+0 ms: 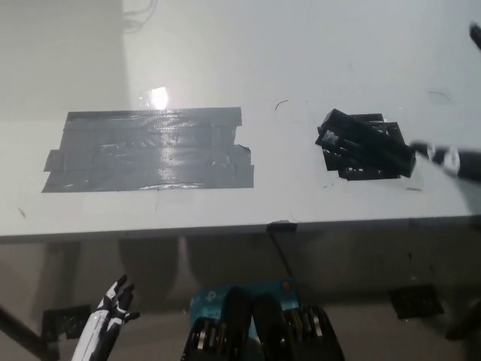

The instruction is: A stapler is kept on the black spot marked on the desk infront of the robot. The robot picks up the stapler using its right hand and passes it to a person

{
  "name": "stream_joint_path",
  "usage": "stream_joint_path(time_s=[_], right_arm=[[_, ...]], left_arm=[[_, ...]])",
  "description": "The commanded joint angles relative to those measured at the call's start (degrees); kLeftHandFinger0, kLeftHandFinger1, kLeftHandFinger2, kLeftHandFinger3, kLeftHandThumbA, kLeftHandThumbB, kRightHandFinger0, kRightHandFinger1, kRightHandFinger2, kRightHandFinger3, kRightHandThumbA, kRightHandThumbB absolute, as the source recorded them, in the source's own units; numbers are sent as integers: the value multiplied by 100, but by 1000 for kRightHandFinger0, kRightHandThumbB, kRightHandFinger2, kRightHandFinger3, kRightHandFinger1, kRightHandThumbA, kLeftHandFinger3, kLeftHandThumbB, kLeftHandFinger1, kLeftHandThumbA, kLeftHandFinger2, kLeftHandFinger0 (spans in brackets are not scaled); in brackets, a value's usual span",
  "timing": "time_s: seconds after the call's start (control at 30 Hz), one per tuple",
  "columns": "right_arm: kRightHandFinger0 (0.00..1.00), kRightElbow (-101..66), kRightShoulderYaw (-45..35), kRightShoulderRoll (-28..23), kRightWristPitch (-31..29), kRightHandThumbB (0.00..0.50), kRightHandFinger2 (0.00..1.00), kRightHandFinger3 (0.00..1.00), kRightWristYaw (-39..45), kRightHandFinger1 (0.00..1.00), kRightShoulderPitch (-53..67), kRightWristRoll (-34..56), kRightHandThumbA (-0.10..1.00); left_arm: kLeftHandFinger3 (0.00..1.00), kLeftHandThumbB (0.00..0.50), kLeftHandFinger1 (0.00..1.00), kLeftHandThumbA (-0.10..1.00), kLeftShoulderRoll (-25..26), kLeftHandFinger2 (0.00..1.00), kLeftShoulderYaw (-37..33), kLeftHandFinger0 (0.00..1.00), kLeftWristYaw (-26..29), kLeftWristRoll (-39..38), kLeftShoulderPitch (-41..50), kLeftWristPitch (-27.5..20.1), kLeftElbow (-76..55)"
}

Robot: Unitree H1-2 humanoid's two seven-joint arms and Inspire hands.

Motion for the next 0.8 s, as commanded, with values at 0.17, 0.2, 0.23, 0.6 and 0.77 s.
stream_joint_path(time_s=[0.17,0.2,0.23,0.6,0.77], right_arm=[[1000,2457,1040,-281,879,305,1000,1000,1207,1000,-2067,-955,1000],[1000,2835,1262,-285,879,322,1000,1000,1209,1000,-2297,-1019,1000],[1000,3057,1369,-270,879,324,1000,1000,1203,1000,-2419,-1037,1000],[1000,4862,1976,249,879,344,1000,1000,1312,1000,-3072,-1490,1000],[1000,5356,2152,315,873,321,1000,1000,1169,1000,-3113,-1499,1000]], left_arm=[[1000,500,1000,888,3,1000,-9,854,-50,-14,-17,-176,-79],[1000,500,1000,881,-1,1000,-4,854,-53,-29,-16,-180,-89],[1000,500,1000,881,-1,1000,-2,854,-56,-34,-13,-188,-93],[1000,500,1000,882,9,1000,0,854,-60,-2,15,-186,-103],[1000,500,1000,883,-2,1000,0,862,-88,-52,0,-195,-100]])
